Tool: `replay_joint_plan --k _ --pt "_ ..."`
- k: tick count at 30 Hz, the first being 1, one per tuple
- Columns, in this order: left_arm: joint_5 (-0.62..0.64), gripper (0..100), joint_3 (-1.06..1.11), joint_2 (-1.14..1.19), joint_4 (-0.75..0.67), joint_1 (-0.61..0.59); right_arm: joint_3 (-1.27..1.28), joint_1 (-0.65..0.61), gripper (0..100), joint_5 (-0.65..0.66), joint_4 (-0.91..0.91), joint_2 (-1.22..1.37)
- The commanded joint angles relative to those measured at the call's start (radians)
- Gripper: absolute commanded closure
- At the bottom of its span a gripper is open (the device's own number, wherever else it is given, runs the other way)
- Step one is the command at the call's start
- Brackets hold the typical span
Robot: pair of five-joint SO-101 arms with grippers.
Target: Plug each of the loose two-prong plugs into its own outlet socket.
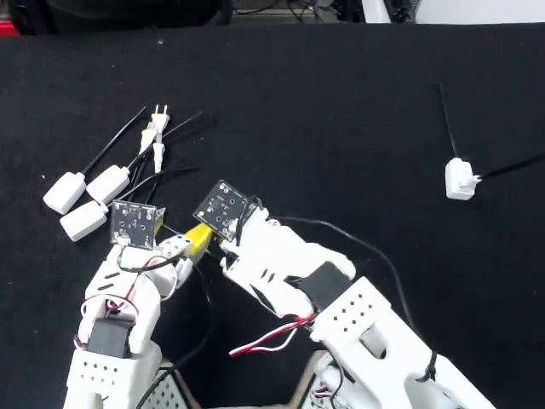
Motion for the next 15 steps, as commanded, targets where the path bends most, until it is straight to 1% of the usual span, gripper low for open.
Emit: replay_joint_plan --k 1,2,5,8,12,15 --pt "0.003 71 -0.035 -0.009 0.003 -0.062 -0.088 0.034 98.8 -0.046 0.044 0.002" --pt "0.02 73 -0.051 -0.009 0.005 -0.094 -0.114 0.055 98.8 -0.06 0.061 0.03" --pt "0.097 77 -0.088 -0.003 0.005 -0.208 -0.18 0.086 98.8 -0.029 0.109 0.153" --pt "0.118 77 -0.108 0.0 0.006 -0.278 -0.262 0.084 98.8 -0.012 0.184 0.262" --pt "0.115 76 -0.122 0.0 0.038 -0.291 -0.36 0.083 98.8 0.031 0.307 0.291" --pt "0.115 75 -0.13 0.011 0.044 -0.295 -0.357 0.055 98.8 0.054 0.347 0.3"
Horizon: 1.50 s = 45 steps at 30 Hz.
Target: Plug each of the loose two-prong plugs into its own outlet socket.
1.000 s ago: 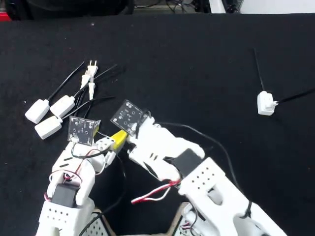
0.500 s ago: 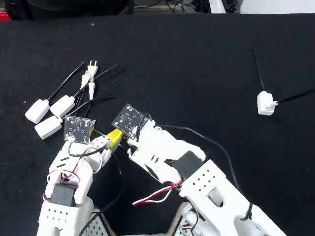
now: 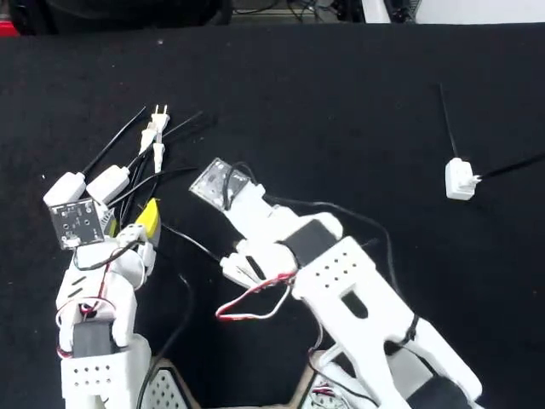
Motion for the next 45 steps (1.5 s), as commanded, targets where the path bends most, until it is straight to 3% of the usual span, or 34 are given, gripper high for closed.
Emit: replay_joint_plan --k 1,6,18,26,34,37,41,45 --pt "0.008 75 -0.071 0.026 -0.003 -0.01 -0.036 -0.029 98.8 0.026 0.041 0.005" --pt "0.006 75 -0.136 0.232 -0.058 -0.012 0.065 -0.129 98.8 0.018 0.017 0.001" --pt "0.006 75 -0.426 1.065 -0.247 -0.001 0.202 -0.13 98.8 0.028 -0.081 0.007" --pt "0.003 75 -0.618 1.447 -0.245 0.139 0.257 -0.106 98.8 0.038 -0.14 0.008" --pt "-0.051 75 -0.644 1.537 -0.233 0.142 0.259 0.163 98.8 0.173 -0.14 0.008" --pt "-0.097 75 -0.636 1.487 -0.14 0.153 0.257 0.227 98.8 0.209 -0.14 0.008" --pt "-0.14 75 -0.63 1.405 0.003 0.225 0.249 0.284 98.8 0.23 -0.149 0.008" --pt "-0.226 75 -0.605 1.381 0.06 0.343 0.232 0.339 98.8 0.245 -0.152 0.008"
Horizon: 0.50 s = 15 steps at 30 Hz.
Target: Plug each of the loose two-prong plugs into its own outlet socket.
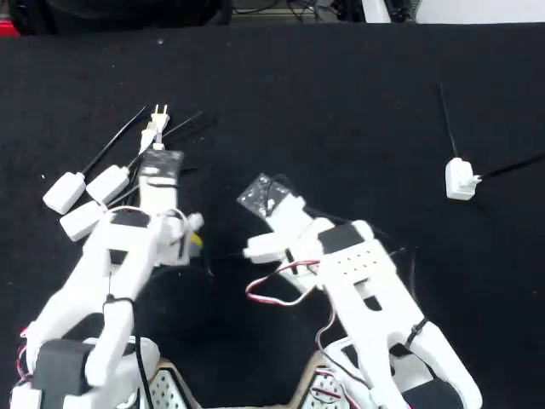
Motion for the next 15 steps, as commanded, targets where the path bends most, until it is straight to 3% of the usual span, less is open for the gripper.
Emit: replay_joint_plan --k 1,6,15 --pt "-0.074 75 0.012 -0.038 0.029 0.108 -0.042 0.061 98.8 0.023 -0.015 0.002" --pt "-0.121 75 0.042 -0.048 0.029 0.182 -0.077 0.112 98.8 0.023 0.028 0.002" --pt "-0.12 77 0.012 -0.051 0.08 0.168 -0.384 0.11 98.8 0.018 0.394 0.005"
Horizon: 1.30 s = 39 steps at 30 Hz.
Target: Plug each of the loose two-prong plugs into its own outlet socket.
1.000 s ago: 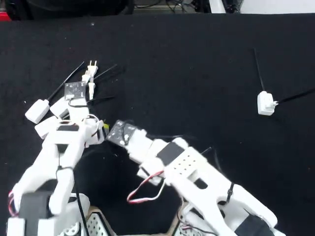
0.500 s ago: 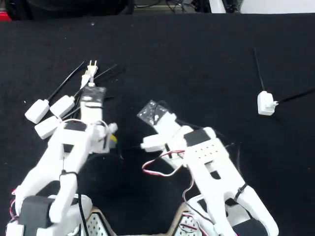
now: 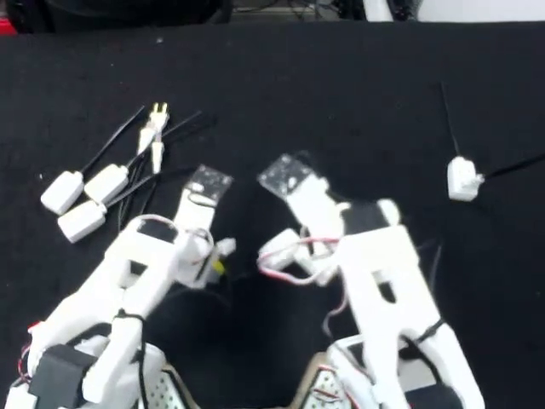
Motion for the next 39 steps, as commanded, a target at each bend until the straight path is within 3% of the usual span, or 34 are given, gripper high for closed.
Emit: replay_joint_plan --k 1,5,10,12,16,22,26,32,39 --pt "-0.017 79 -0.048 -0.025 0.075 -0.004 -0.156 0.012 98.8 0.003 0.091 0.015" --pt "-0.018 82 -0.127 -0.025 0.218 -0.062 -0.246 0.012 98.8 0.003 0.146 0.131" --pt "-0.017 82 -0.107 -0.064 0.198 -0.114 -0.406 0.012 98.8 0.005 0.216 0.343" --pt "-0.009 81 -0.073 -0.14 0.169 -0.119 -0.466 0.012 98.8 0.003 0.241 0.409" --pt "0.052 69 0.019 -0.347 0.161 -0.14 -0.529 0.015 98.8 0.005 0.267 0.483" --pt "0.037 70 0.111 -0.62 0.229 -0.245 -0.529 0.009 98.8 -0.002 0.272 0.441" --pt "-0.025 70 0.128 -0.743 0.321 -0.369 -0.529 0.008 98.8 -0.048 0.292 0.45" --pt "-0.195 70 0.239 -0.868 0.324 -0.519 -0.533 -0.08 98.8 -0.118 0.328 0.501" --pt "-0.124 70 0.363 -0.997 0.285 -0.544 -0.536 -0.16 98.8 -0.252 0.328 0.565"
